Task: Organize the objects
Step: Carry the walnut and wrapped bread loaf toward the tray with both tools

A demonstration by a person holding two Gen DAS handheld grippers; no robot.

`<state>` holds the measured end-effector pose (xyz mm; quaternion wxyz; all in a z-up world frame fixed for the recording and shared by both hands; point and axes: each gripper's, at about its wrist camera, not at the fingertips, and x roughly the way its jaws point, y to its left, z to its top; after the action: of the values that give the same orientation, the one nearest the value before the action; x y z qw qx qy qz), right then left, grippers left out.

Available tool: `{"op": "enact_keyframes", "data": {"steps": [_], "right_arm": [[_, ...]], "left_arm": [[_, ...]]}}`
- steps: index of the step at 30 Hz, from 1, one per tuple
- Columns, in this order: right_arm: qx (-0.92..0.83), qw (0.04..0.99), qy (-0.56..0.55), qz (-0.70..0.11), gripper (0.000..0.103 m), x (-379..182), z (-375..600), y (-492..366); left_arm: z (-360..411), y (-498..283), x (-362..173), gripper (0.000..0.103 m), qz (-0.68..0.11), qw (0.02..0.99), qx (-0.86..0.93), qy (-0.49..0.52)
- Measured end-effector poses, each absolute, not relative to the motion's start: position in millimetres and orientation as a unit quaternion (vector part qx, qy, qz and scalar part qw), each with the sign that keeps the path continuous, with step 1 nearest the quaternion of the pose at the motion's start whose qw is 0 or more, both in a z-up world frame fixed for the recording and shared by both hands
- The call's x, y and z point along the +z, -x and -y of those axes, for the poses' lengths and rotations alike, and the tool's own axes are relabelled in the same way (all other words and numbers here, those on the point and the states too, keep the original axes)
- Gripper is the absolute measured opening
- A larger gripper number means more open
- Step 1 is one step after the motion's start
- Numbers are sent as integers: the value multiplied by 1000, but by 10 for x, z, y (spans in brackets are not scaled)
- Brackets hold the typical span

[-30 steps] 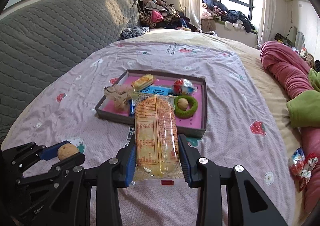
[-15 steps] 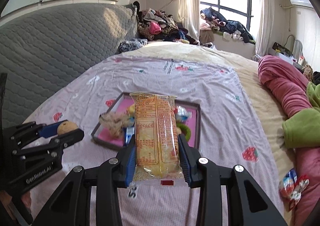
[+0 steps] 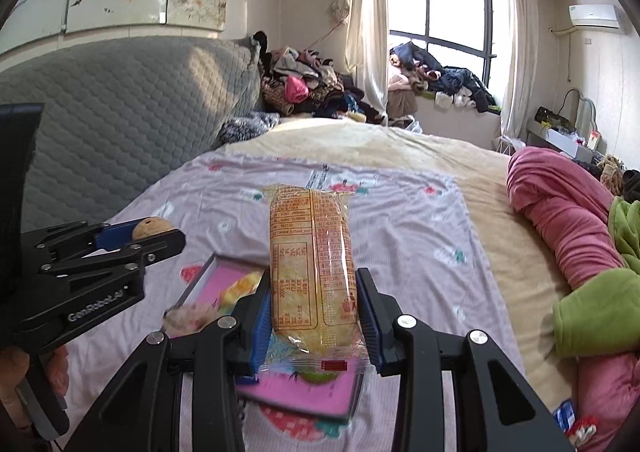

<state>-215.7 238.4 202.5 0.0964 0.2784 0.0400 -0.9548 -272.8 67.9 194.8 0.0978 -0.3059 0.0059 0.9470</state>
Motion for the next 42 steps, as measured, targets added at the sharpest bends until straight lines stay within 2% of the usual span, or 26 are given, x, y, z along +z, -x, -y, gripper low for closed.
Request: {"op": "enact_keyframes", "data": {"steps": [9, 16, 21, 31, 42], "right_arm": [[-950, 107, -293, -23, 39, 1479, -2354, 2421], [-939, 101, -329, 8, 39, 842, -2399, 2502], [-937, 102, -333, -1, 39, 629, -2347, 2519], [-936, 94, -339, -8, 39, 436, -2404, 2555], [-929, 107, -352, -24, 39, 450, -2367, 2530]], "left_arm": [[-842, 3177, 1303, 34, 11, 110, 937, 332], [-748, 3296, 676, 34, 21, 85, 931, 356], [-686, 3341, 401, 34, 26, 85, 930, 358], [-771, 3420, 174, 34, 16, 95, 931, 353], [-802, 3416, 166, 34, 9, 91, 932, 350]]}}
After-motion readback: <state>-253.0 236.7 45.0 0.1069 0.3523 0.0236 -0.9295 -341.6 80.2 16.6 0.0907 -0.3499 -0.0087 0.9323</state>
